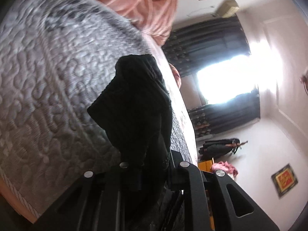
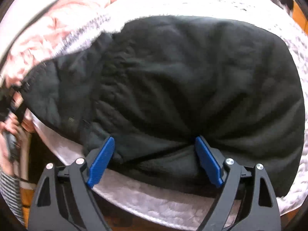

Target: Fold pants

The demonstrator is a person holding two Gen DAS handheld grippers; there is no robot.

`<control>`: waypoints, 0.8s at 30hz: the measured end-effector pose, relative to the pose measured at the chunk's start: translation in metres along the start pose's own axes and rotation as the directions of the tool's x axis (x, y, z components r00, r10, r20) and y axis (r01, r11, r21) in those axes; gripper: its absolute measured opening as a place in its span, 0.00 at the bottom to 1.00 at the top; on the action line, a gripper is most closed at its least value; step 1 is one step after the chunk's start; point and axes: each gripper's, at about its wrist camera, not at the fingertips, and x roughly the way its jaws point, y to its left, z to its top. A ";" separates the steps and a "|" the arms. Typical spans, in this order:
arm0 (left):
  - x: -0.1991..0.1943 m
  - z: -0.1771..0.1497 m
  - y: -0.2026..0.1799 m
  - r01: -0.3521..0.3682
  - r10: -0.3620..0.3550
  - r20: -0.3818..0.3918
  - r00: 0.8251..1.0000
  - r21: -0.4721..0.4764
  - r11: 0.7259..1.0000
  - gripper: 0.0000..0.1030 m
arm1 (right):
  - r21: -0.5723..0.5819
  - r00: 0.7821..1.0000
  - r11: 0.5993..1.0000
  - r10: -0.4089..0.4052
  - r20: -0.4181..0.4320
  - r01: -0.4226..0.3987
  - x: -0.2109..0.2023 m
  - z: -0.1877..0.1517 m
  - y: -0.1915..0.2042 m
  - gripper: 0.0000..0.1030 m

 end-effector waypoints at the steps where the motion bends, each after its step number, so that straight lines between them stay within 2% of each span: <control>1: 0.000 -0.002 -0.009 0.002 -0.002 -0.002 1.000 0.033 0.999 0.17 | 0.030 0.999 0.999 0.036 0.021 -0.037 -0.008 -0.001 -0.005 0.81; 3: 0.000 -0.006 -0.023 0.005 -0.005 -0.003 1.000 0.083 0.997 0.17 | 0.059 0.995 0.995 0.073 0.070 -0.077 -0.025 -0.002 -0.012 0.81; 6: 0.000 -0.018 -0.053 0.018 -0.016 -0.010 1.000 0.175 0.984 0.17 | 0.067 0.991 0.995 0.071 0.115 -0.079 -0.046 -0.002 -0.020 0.81; 9: 0.003 -0.039 -0.089 0.052 -0.039 -0.049 0.998 0.301 0.952 0.17 | 0.093 0.985 0.992 0.074 0.156 -0.089 -0.063 -0.003 -0.031 0.81; 12: 0.010 -0.059 -0.115 0.096 -0.063 -0.101 0.993 0.371 0.924 0.17 | 0.129 0.980 0.986 0.085 0.177 -0.109 -0.072 -0.001 -0.039 0.81; 16: 0.026 -0.092 -0.143 0.151 -0.072 -0.194 0.978 0.436 0.887 0.17 | 0.146 0.982 0.987 0.046 0.182 -0.073 -0.075 -0.004 -0.051 0.81; 20: 0.044 -0.127 -0.159 0.177 -0.043 -0.268 0.962 0.500 0.848 0.17 | 0.165 0.982 0.984 0.040 0.184 -0.071 -0.079 -0.007 -0.064 0.81; 24: 0.064 -0.160 -0.164 0.180 0.016 -0.331 0.944 0.553 0.814 0.17 | 0.176 0.982 0.982 0.042 0.182 -0.074 -0.081 -0.010 -0.073 0.81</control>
